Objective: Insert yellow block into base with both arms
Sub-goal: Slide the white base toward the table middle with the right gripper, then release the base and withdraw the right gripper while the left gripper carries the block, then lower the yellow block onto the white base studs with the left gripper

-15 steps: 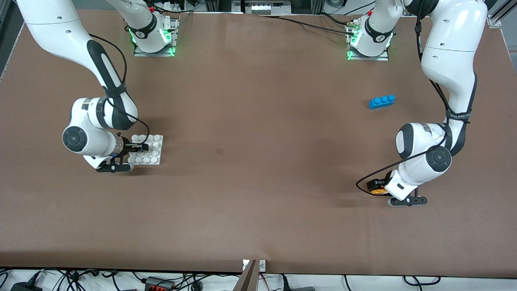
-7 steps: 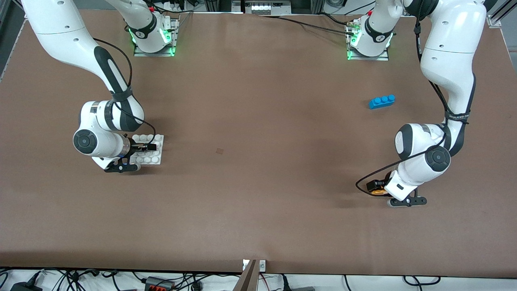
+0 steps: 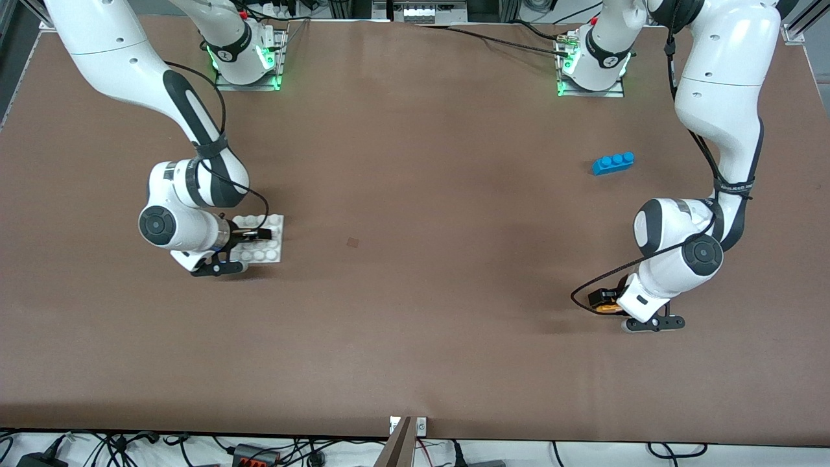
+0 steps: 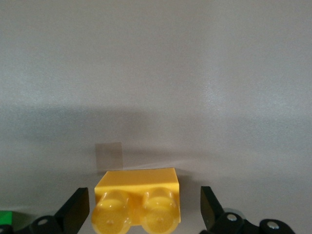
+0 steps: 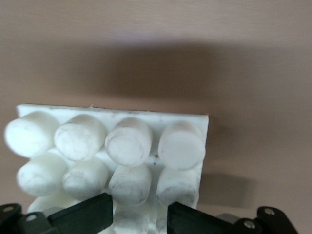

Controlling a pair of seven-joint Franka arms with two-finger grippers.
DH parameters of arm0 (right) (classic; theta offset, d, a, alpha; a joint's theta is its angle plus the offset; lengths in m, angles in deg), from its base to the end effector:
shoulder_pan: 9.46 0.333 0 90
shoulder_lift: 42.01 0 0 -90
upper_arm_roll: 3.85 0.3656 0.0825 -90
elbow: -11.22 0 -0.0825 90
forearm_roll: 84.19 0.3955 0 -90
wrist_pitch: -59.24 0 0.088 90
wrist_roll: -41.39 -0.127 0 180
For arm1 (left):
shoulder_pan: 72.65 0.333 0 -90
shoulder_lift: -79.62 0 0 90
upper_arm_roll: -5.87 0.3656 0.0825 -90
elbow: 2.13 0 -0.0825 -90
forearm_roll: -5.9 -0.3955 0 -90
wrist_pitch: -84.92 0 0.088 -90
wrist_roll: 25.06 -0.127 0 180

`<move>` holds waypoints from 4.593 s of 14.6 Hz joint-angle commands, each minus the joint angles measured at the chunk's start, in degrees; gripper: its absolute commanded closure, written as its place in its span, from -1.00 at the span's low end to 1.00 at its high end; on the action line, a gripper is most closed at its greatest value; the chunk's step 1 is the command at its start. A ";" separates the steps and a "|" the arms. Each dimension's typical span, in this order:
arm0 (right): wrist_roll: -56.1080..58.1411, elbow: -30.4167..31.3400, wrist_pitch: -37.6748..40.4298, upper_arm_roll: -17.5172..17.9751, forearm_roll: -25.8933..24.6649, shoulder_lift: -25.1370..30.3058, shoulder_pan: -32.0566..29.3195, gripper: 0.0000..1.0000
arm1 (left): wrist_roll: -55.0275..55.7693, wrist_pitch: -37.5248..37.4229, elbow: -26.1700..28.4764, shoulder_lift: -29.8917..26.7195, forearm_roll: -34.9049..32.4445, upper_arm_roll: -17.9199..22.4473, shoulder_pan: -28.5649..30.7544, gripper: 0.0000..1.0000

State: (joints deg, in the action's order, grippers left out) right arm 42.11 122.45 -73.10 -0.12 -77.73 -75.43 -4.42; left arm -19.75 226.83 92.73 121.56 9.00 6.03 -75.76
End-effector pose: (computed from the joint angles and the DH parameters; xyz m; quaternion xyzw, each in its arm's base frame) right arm 0.6179 0.0982 0.1760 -0.9920 -0.0366 0.1107 0.0481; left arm 0.7346 -0.0386 0.1993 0.9980 0.0407 0.0433 0.0199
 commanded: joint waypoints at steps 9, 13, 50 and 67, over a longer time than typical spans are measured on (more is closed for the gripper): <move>-0.02 -6.36 -7.31 1.10 11.82 -6.91 12.09 -0.17 | -6.54 0.47 -1.09 0.68 1.12 0.28 0.21 -0.67; -6.95 -10.32 -10.47 1.10 13.85 -9.90 17.98 -0.16 | -6.54 0.47 -1.09 0.68 1.12 0.28 0.21 -0.50; 4.98 -28.44 37.51 -10.06 -6.54 14.70 3.60 -1.00 | 21.04 -32.32 -13.57 -6.17 0.94 -20.80 -3.74 -0.33; 6.75 -15.78 44.37 -9.45 -6.54 35.62 -6.97 -1.00 | 56.20 -8.06 -12.95 3.84 -22.51 -20.37 -22.64 -0.34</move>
State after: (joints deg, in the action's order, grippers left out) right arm 48.52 102.52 -26.40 -11.15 -83.61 -42.30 -10.49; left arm 32.69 217.21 80.33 123.96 -9.23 -14.65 -97.32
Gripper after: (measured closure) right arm 0.000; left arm 0.313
